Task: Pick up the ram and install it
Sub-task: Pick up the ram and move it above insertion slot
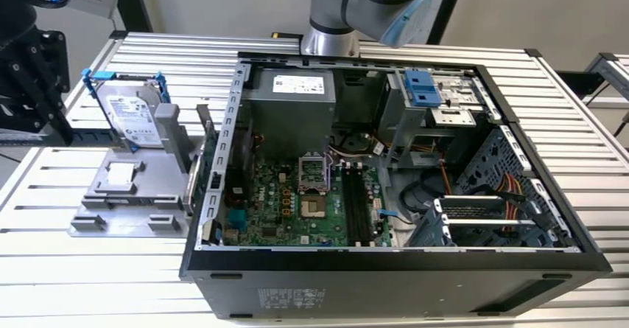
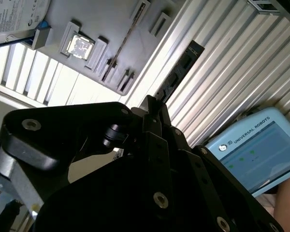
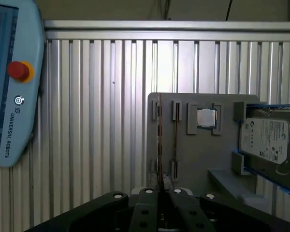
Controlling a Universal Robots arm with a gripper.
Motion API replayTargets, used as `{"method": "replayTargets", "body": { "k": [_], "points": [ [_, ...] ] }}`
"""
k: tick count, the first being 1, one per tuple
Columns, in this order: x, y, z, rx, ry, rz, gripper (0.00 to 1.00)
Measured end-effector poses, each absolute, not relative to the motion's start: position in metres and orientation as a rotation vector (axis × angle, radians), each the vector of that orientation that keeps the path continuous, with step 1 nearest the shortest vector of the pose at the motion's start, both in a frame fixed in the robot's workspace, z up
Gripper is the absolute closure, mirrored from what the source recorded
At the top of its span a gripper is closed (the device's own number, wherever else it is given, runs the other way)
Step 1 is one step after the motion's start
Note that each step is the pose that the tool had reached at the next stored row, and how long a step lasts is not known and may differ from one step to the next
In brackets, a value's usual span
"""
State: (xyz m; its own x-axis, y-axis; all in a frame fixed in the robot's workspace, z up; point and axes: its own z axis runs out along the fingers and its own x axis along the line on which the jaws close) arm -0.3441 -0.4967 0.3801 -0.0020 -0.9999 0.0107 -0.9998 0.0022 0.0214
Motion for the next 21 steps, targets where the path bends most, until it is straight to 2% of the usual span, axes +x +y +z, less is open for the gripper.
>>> {"method": "replayTargets", "body": {
  "k": [21],
  "points": [
    [-0.317, -0.497, 0.380, 2.203, -2.208, -0.012, 1.00]
  ]
}}
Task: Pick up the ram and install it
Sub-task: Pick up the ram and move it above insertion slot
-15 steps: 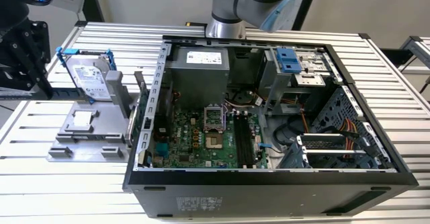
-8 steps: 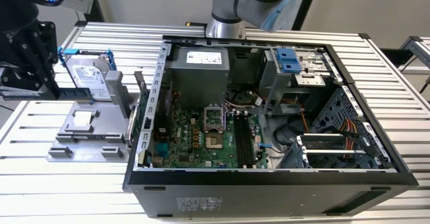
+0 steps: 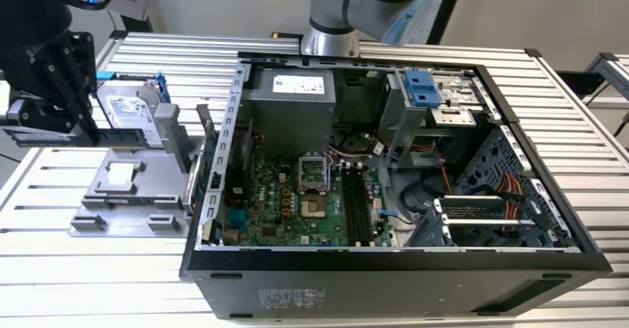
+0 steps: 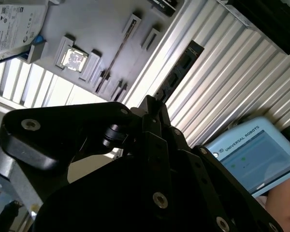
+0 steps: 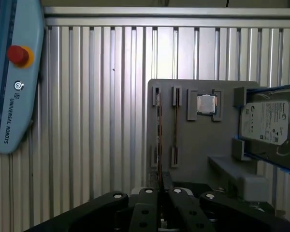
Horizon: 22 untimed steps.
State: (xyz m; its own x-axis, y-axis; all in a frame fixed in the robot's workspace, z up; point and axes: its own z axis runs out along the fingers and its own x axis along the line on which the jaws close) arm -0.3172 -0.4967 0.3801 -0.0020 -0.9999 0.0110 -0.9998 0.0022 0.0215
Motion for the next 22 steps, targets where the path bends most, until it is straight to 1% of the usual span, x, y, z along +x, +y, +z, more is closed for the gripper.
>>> {"method": "replayTargets", "body": {
  "k": [22],
  "points": [
    [-0.290, -0.497, 0.380, 2.203, -2.207, -0.012, 1.00]
  ]
}}
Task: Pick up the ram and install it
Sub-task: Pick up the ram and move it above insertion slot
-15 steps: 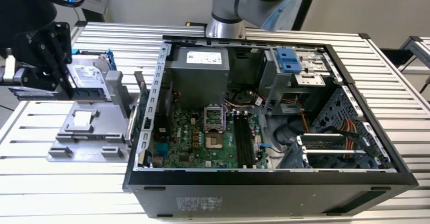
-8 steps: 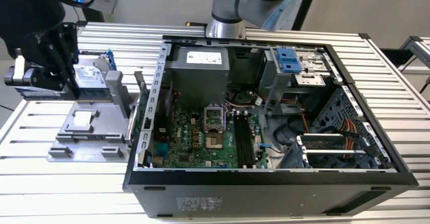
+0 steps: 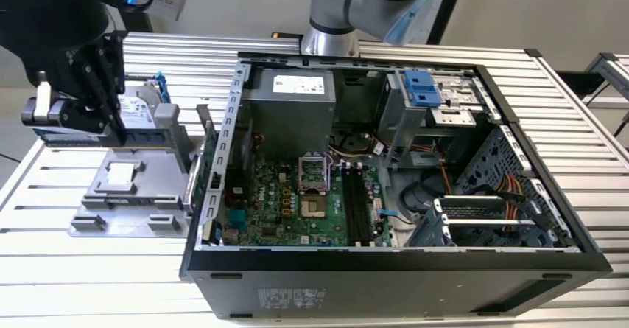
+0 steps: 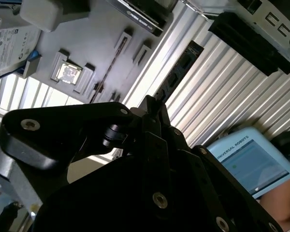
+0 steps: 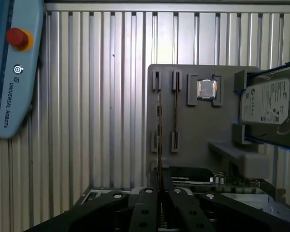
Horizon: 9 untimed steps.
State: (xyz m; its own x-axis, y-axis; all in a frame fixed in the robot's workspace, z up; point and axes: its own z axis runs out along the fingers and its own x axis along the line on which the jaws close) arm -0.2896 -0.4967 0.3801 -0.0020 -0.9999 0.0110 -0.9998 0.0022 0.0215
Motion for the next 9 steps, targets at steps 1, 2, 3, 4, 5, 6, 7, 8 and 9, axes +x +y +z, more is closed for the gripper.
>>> {"method": "replayTargets", "body": {
  "k": [1, 2, 3, 4, 5, 6, 7, 8, 9],
  "points": [
    [-0.2884, -0.4967, 0.3801, 2.203, -2.208, -0.012, 1.00],
    [-0.2872, -0.4967, 0.3801, 2.203, -2.208, -0.012, 1.00],
    [-0.2860, -0.4967, 0.3801, 2.203, -2.207, -0.012, 1.00],
    [-0.2848, -0.4967, 0.3801, 2.203, -2.208, -0.012, 1.00],
    [-0.2835, -0.4967, 0.3800, 2.203, -2.208, -0.012, 1.00],
    [-0.2823, -0.4967, 0.3801, 2.203, -2.207, -0.012, 1.00],
    [-0.2811, -0.4967, 0.3801, 2.203, -2.208, -0.012, 1.00],
    [-0.2800, -0.4967, 0.3801, 2.203, -2.207, -0.012, 1.00],
    [-0.2788, -0.4967, 0.3801, 2.203, -2.208, -0.012, 1.00]
  ]
}}
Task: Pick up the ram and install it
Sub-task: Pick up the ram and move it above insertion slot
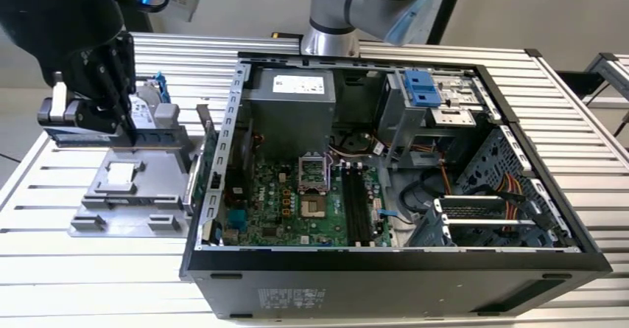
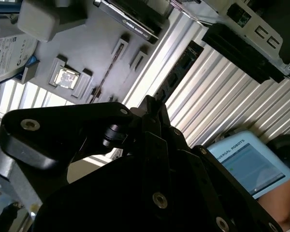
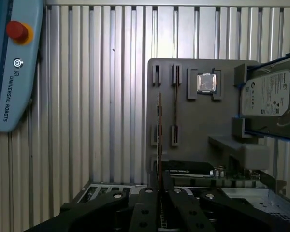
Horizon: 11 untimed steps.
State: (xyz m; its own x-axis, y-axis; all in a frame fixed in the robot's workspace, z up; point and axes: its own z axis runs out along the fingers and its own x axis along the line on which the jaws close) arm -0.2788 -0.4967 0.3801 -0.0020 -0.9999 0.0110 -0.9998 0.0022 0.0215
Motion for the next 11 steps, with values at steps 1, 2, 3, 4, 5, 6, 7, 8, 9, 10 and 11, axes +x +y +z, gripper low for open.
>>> {"method": "replayTargets", "body": {
  "k": [1, 2, 3, 4, 5, 6, 7, 8, 9, 10, 11],
  "points": [
    [-0.278, -0.497, 0.380, 2.203, -2.208, -0.012, 1.00],
    [-0.276, -0.497, 0.380, 2.203, -2.208, -0.012, 1.00],
    [-0.275, -0.497, 0.380, 2.203, -2.207, -0.012, 1.00],
    [-0.274, -0.497, 0.380, 2.203, -2.207, -0.012, 1.00],
    [-0.273, -0.497, 0.380, 2.203, -2.208, -0.012, 1.00],
    [-0.272, -0.497, 0.380, 2.203, -2.207, -0.012, 1.00],
    [-0.270, -0.497, 0.380, 2.203, -2.207, -0.012, 1.00],
    [-0.269, -0.497, 0.380, 2.203, -2.208, -0.012, 1.00],
    [-0.268, -0.497, 0.380, 2.203, -2.208, -0.012, 1.00],
    [-0.267, -0.497, 0.380, 2.203, -2.207, -0.012, 1.00],
    [-0.266, -0.497, 0.380, 2.203, -2.208, -0.012, 1.00]
  ]
}}
